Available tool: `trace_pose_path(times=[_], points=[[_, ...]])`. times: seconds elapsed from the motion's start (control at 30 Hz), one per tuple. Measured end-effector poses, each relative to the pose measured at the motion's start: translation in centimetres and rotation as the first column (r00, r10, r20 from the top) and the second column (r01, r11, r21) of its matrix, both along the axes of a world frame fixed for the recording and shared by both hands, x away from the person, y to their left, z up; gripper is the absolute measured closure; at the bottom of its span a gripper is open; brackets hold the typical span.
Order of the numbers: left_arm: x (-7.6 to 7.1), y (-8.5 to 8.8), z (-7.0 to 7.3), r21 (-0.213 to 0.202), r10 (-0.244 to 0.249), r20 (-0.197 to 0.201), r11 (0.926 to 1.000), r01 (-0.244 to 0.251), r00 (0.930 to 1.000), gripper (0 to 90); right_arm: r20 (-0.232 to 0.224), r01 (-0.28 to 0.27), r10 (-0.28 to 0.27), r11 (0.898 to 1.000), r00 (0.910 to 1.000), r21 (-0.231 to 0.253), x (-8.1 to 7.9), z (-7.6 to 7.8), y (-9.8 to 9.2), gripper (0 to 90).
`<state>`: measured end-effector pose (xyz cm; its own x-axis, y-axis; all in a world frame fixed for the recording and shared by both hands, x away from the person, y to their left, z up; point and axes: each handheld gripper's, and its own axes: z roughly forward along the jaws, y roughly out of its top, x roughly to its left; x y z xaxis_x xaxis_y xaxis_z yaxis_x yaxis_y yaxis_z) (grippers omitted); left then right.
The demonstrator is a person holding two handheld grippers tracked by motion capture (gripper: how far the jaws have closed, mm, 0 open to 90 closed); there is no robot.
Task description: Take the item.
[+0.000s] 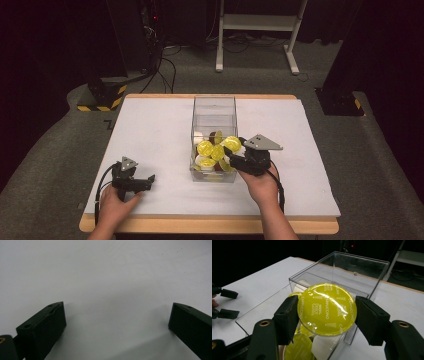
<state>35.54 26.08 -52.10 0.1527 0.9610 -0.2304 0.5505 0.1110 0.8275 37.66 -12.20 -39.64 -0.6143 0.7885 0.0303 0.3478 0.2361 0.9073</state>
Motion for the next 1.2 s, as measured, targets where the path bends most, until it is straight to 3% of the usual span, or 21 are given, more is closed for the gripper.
trace_pose_path(times=[0.47,1.2], points=[[0.0,0.0,0.0,0.0,0.0,-0.002,1.0,0.0,1.0,1.3,0.006,0.061,-0.061,0.998,0.9981,0.013,0.1,0.3,-2.3,38.2],[0.0,0.0,0.0,0.0,0.0,-0.002,1.0,0.0,1.0,1.3,0.0,0.119,-0.119,0.993,0.9929,0.003,0.1,-0.2,-4.3,38.2]])
